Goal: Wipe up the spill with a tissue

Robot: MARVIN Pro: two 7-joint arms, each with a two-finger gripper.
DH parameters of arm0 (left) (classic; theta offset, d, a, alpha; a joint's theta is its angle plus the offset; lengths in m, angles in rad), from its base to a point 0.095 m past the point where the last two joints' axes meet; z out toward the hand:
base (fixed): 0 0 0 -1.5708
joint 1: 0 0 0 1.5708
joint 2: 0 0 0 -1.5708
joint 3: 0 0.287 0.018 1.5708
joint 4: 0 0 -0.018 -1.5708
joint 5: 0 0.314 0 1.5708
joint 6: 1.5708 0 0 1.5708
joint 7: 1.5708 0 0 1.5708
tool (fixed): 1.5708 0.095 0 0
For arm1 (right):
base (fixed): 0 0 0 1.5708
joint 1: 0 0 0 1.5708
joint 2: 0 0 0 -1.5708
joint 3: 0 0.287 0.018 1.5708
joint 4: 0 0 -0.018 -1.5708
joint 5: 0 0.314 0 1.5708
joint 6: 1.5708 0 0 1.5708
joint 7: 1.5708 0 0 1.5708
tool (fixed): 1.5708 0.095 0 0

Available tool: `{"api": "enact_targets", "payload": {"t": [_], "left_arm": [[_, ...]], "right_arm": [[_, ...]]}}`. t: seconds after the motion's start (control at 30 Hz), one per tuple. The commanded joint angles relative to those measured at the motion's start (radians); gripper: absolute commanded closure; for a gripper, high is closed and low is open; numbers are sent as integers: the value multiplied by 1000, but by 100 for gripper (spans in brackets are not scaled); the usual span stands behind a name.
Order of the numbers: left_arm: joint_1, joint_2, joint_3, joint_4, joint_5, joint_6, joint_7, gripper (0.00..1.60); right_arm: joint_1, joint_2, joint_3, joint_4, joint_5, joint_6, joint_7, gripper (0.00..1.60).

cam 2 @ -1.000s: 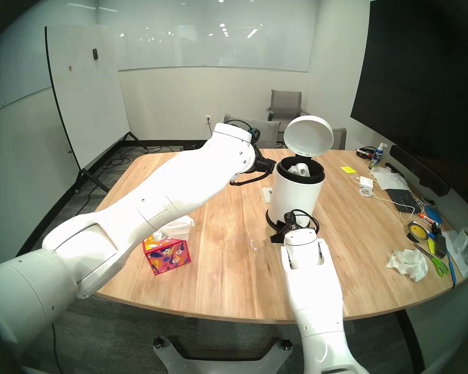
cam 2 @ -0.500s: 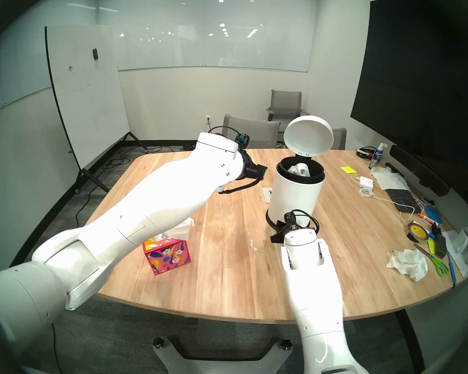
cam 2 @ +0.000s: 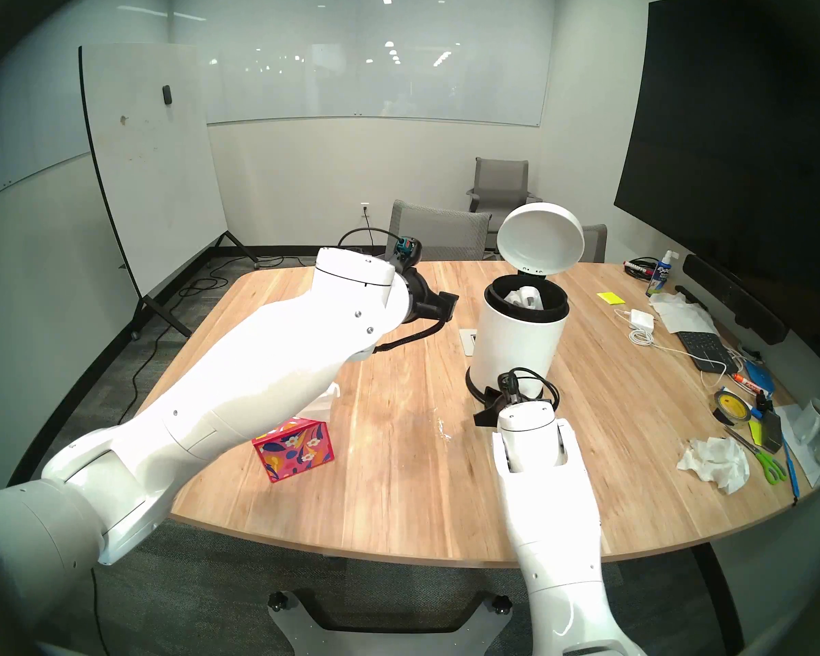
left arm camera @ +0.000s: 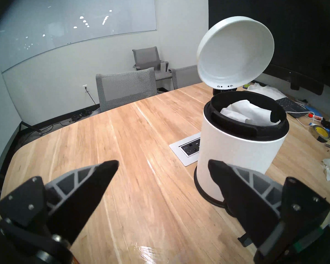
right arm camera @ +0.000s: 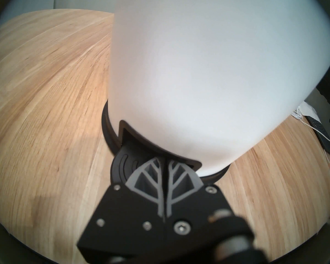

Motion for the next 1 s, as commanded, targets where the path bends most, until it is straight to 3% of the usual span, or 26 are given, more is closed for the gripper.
{"api": "enact_targets", "payload": {"t": [0.0, 0.07, 0.13, 0.43, 0.97], "left_arm": [[47, 38, -28, -115, 2, -18, 45, 0], [83, 70, -37, -195, 0, -20, 68, 0], [76, 57, -36, -166, 1, -23, 69, 0], [160, 110, -57, -290, -10, -32, 134, 0], [229, 237, -103, -285, -34, -63, 104, 0]], "right_arm": [[-37, -7, -5, 48, 3, 21, 10, 160], [-36, -7, -5, 49, 3, 22, 11, 160], [-36, -7, -5, 50, 3, 23, 11, 160], [-32, -6, -6, 55, 3, 29, 14, 160], [-31, -6, -6, 56, 3, 31, 14, 160]]}}
